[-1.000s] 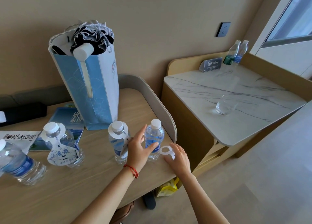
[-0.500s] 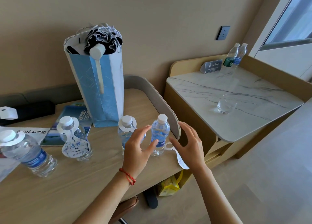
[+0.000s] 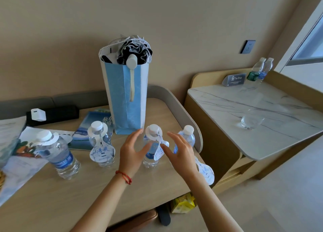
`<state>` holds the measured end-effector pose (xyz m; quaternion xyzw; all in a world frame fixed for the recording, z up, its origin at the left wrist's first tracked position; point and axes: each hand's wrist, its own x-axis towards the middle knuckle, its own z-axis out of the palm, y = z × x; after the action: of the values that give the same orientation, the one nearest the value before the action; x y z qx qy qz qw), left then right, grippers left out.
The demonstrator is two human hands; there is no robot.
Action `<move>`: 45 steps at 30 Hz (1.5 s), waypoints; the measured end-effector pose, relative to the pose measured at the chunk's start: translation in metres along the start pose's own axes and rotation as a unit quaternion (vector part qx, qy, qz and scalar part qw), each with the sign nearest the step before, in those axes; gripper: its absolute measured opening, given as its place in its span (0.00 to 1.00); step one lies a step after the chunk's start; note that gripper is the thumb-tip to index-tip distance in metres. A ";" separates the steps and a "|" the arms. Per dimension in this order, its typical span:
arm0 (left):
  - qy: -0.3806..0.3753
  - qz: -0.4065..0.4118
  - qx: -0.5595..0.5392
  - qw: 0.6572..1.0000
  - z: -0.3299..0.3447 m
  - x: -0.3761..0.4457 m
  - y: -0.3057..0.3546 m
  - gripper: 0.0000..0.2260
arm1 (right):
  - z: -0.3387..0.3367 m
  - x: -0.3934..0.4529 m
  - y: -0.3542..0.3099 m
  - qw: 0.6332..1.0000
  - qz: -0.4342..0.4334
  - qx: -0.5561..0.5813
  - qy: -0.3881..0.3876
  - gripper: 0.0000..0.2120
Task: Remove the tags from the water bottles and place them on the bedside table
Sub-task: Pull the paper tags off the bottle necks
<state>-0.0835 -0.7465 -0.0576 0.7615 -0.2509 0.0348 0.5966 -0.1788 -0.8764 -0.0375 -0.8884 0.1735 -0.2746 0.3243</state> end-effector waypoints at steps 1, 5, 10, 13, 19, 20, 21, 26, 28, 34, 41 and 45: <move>-0.015 -0.016 -0.010 1.000 0.000 0.002 -0.005 0.24 | 0.005 0.002 0.000 1.000 0.010 0.005 -0.004 0.23; -0.080 -0.086 -0.061 0.991 0.004 0.013 -0.022 0.30 | 0.019 0.016 -0.003 0.998 0.054 0.023 -0.025 0.30; -0.143 -0.117 -0.080 0.980 0.010 0.024 -0.041 0.32 | 0.032 0.032 -0.005 0.995 0.073 0.046 -0.052 0.34; -0.173 -0.107 -0.082 0.976 0.012 0.027 -0.045 0.29 | 0.038 0.038 -0.005 0.994 0.068 0.043 -0.073 0.34; -0.176 -0.110 -0.114 0.972 0.014 0.028 -0.047 0.28 | 0.042 0.044 -0.003 0.996 0.039 0.034 -0.068 0.34; -0.177 -0.109 -0.117 0.971 0.014 0.028 -0.047 0.27 | 0.041 0.045 -0.003 0.997 0.035 0.034 -0.064 0.34; -0.178 -0.110 -0.120 0.970 0.014 0.028 -0.048 0.27 | 0.041 0.046 -0.002 0.997 0.032 0.033 -0.063 0.34; -0.181 -0.118 -0.129 0.968 0.014 0.028 -0.053 0.26 | 0.039 0.050 -0.002 0.997 0.023 0.031 -0.064 0.33; -0.180 -0.120 -0.130 0.968 0.014 0.027 -0.054 0.26 | 0.038 0.051 -0.002 0.997 0.017 0.037 -0.066 0.32; -0.180 -0.127 -0.126 0.967 0.014 0.028 -0.056 0.28 | 0.031 0.056 -0.011 0.998 -0.003 0.054 -0.040 0.30; -0.187 -0.124 -0.152 0.963 0.013 0.027 -0.050 0.33 | 0.006 0.032 -0.006 0.997 0.022 0.073 -0.020 0.30; -0.171 -0.119 -0.128 0.970 0.013 0.027 -0.051 0.29 | 0.002 -0.004 0.016 0.994 0.054 0.087 -0.043 0.30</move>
<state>-0.0418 -0.7598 -0.0974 0.6980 -0.2590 -0.1996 0.6371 -0.1827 -0.8851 -0.0511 -0.8574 0.1825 -0.2325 0.4214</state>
